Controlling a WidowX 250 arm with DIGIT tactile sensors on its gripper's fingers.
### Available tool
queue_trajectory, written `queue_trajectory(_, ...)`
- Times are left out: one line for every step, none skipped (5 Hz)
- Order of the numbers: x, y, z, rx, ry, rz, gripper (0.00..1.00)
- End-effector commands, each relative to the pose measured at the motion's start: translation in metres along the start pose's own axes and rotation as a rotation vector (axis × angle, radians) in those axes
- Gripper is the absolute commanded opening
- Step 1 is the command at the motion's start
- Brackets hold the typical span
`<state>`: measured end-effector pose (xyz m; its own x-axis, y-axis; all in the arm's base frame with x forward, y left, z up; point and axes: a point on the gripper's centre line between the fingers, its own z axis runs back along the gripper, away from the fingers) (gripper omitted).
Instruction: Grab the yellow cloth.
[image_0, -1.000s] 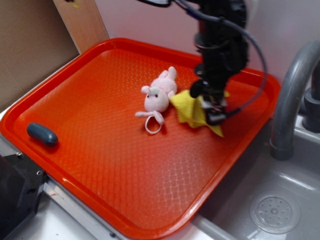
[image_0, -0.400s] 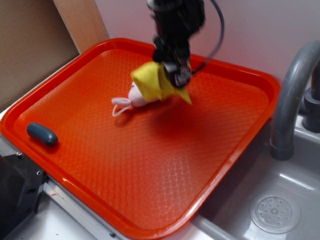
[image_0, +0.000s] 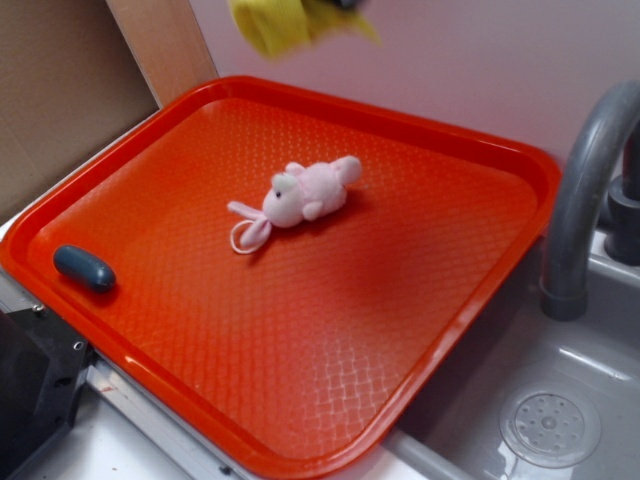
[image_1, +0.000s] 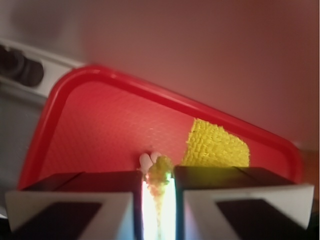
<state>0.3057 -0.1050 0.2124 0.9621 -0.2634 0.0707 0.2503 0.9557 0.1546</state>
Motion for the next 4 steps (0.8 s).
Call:
queue_trajectory(-0.013,0.009,0.023,-0.148,0.005,0.092,0.00)
queue_trajectory(-0.041,0.001,0.012,-0.128,-0.015,0.059,0.00)
queue_trajectory(-0.039,0.003,0.010,-0.126,-0.024,0.048,0.00)
queue_trajectory(-0.024,0.010,0.001,-0.117,-0.006,0.065,0.00)
